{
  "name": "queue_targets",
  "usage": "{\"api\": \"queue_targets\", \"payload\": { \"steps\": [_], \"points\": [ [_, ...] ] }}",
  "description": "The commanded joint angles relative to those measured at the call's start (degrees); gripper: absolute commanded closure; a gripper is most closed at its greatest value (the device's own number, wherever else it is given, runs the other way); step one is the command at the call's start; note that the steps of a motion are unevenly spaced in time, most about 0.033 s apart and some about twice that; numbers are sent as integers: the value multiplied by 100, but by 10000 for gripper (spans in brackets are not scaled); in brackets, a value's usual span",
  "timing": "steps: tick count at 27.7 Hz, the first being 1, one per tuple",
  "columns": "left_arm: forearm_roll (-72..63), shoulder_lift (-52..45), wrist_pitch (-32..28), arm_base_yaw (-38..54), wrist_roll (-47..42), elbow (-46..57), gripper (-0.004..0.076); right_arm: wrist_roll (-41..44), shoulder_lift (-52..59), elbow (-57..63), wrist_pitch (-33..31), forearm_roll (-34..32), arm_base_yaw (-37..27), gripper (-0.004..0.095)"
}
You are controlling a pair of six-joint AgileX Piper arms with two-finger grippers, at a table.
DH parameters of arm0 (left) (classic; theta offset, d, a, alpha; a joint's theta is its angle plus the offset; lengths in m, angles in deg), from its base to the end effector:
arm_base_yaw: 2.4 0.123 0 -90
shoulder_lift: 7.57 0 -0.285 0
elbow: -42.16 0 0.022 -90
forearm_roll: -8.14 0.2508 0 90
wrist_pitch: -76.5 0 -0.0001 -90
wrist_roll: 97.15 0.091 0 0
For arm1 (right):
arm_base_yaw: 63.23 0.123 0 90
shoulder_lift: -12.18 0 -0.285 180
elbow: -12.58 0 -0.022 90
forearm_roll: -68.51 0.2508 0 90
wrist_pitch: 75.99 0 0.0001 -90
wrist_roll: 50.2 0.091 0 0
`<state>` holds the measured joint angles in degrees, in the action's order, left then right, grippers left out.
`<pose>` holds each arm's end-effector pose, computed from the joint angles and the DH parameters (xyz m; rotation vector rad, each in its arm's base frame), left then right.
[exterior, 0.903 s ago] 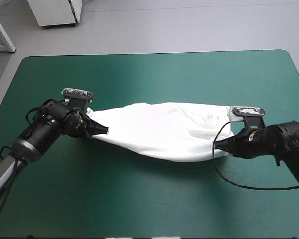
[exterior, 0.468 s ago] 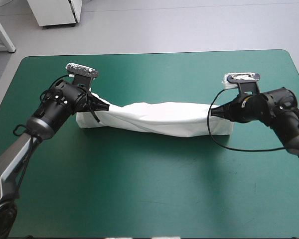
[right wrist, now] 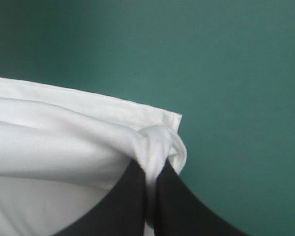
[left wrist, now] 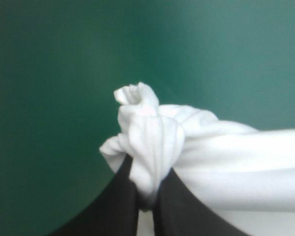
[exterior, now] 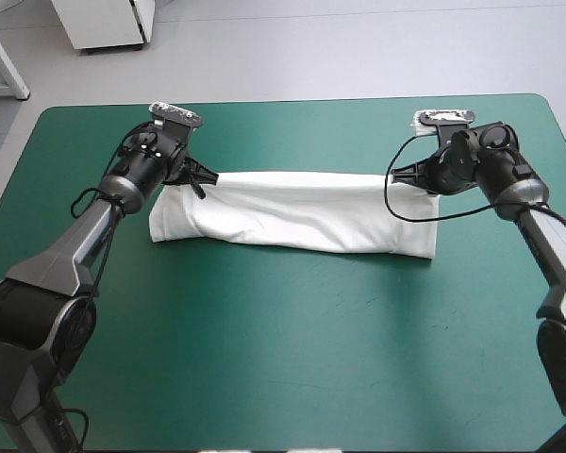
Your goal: Fold the cloth
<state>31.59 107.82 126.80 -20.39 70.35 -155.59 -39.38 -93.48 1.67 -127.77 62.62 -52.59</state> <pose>0.4106 -0.1040 0.2975 0.3343 2.4727 0.2865 0.3737 0.0627 0.3230 -0.0462 2.5497 0.0175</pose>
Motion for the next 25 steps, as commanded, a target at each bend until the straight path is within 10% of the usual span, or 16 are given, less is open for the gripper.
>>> {"api": "queue_targets", "payload": {
  "steps": [1, 16, 25],
  "points": [
    [23, 39, -400, 27, 3, -261, 746, -81, -95, -362, 215, -102, -133, 925],
    [-154, 686, -784, 33, 111, -273, 738, -200, -777, -417, 232, 138, -169, 910],
    [-154, 495, 453, 33, 138, -1154, 265, -446, -729, -1348, -759, 396, -169, 481]
  ]
}}
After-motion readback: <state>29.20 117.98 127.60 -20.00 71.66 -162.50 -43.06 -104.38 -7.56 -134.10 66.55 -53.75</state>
